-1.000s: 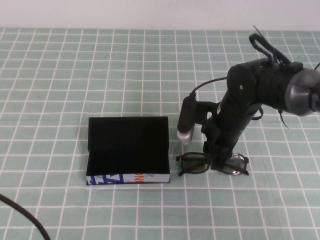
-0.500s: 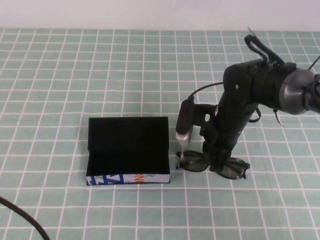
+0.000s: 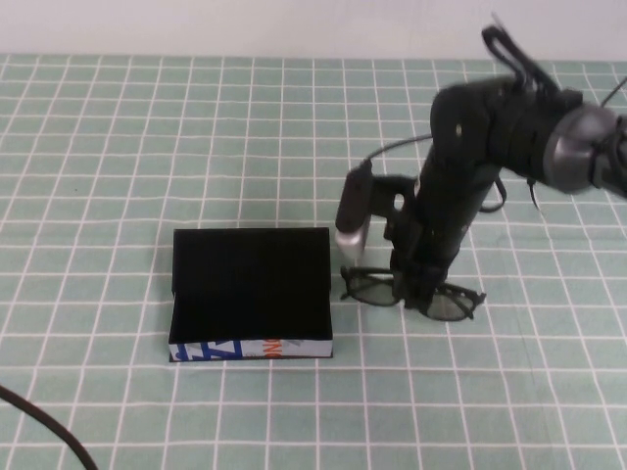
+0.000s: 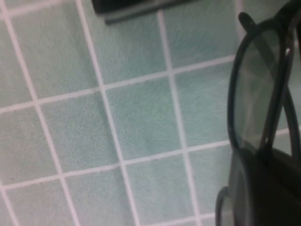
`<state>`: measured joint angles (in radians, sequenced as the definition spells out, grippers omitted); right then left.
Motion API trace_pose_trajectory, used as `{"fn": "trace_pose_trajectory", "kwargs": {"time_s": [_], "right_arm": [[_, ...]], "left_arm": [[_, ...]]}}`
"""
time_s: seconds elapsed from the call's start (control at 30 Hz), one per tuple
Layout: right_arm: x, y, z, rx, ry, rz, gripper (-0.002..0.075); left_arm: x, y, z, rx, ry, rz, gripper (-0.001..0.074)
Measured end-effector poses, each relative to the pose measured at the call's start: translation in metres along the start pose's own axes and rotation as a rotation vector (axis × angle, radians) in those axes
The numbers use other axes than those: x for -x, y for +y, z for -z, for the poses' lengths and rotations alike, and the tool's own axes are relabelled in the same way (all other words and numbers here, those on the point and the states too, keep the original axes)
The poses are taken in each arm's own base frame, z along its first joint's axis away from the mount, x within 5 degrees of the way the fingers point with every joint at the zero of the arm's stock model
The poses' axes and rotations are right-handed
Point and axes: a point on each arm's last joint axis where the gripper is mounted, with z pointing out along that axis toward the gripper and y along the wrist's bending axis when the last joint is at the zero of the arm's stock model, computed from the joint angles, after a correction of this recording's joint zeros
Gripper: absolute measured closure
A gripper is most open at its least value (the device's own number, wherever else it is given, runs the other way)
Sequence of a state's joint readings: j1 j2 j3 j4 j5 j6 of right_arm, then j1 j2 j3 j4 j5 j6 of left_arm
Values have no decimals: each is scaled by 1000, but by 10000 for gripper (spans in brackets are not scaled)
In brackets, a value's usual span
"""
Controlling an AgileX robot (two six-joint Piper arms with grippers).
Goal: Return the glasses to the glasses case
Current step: Pick up the glasses from the table, then place the glasses in the glasses case
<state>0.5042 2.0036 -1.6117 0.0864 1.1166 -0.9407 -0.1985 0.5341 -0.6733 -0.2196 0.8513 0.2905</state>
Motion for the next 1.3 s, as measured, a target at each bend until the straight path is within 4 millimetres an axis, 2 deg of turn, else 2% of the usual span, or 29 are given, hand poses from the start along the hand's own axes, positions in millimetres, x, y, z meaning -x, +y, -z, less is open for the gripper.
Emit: {"fn": "trace_pose_trajectory", "kwargs": {"time_s": [0.33,0.5,0.6,0.73,0.9,1.1,1.3], "right_arm": [[24,-10,50,-52,-103,8,724],[30,-1,74,-42,-194,-10,724],[36,7,81,-4,-262,-4,724],[53,22,78,28,-283,47,724],[78,40,56,78,-264,113,724],[106,44,39,88,-275,158,724],[117,47,25,106,-270,173,724]], "left_arm": [[-1,0,0,-3,9,-4,737],[-1,0,0,-3,11,-4,737],[-1,0,0,-3,11,-4,737],[-1,0,0,-3,11,-4,737],[-1,-1,0,-9,9,2,737],[-1,-1,0,-12,9,4,737],[-1,-1,0,-14,8,6,737]]}}
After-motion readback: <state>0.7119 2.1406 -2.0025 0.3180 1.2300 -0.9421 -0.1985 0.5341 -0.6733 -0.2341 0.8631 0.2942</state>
